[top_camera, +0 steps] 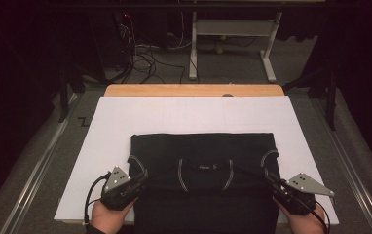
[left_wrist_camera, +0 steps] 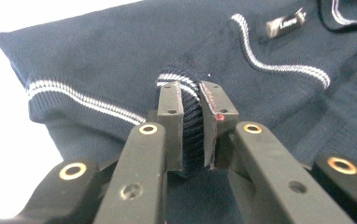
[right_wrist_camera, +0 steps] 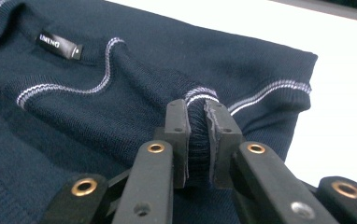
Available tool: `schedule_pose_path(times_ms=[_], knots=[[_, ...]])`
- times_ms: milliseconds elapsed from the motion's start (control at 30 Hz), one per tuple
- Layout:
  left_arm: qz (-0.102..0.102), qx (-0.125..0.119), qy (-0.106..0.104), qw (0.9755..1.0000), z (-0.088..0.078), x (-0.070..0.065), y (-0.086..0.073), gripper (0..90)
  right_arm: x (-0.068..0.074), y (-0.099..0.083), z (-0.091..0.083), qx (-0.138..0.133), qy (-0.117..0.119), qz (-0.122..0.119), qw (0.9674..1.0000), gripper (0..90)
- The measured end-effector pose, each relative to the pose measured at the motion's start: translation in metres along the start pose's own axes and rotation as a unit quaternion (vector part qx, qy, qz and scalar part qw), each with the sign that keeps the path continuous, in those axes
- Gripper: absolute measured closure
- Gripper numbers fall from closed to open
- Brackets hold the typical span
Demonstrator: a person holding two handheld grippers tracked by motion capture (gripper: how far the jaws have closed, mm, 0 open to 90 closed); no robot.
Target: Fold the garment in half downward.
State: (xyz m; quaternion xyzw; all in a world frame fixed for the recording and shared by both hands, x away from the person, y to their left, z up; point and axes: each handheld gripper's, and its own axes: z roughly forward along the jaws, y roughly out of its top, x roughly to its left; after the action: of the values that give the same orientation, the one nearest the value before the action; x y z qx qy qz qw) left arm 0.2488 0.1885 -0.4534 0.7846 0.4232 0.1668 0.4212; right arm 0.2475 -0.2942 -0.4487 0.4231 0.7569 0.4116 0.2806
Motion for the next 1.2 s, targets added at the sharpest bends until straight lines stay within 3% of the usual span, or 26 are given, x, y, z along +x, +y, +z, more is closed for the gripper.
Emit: schedule_pose_path(times_ms=[167,300,467,633,767,900,1100,1200], knots=[[-0.016,0.029,-0.001,0.9994,0.013,0.010,-0.008,74.7,0.002,-0.006,0.005,0.028,0.011,0.000,0.9996,80.9],[-0.016,0.031,-0.002,0.9994,0.015,0.010,-0.009,73.7,0.004,-0.008,0.007,0.042,0.018,-0.006,0.9989,78.7],[-0.030,0.026,0.004,0.9992,0.013,0.013,-0.006,59.5,0.001,-0.005,0.005,0.024,0.015,0.001,0.9996,62.6],[-0.042,0.001,0.006,0.9991,0.006,0.015,0.002,47.9,-0.001,0.001,0.000,-0.006,0.012,0.025,0.9996,48.3],[-0.046,-0.009,-0.013,0.9988,0.010,0.010,0.016,44.4,0.001,0.010,0.004,-0.018,0.015,0.025,0.9994,46.7],[-0.026,-0.004,-0.026,0.9993,0.022,0.002,0.040,44.4,0.007,0.028,0.015,-0.021,0.026,0.016,0.9993,46.7],[-0.027,0.015,-0.037,0.9988,0.056,-0.007,0.073,44.4,0.017,0.053,0.045,-0.003,0.041,0.014,0.9991,51.1],[-0.025,0.036,-0.030,0.9986,0.075,-0.011,0.082,44.5,0.023,0.062,0.061,0.011,0.049,0.011,0.9987,53.6]])
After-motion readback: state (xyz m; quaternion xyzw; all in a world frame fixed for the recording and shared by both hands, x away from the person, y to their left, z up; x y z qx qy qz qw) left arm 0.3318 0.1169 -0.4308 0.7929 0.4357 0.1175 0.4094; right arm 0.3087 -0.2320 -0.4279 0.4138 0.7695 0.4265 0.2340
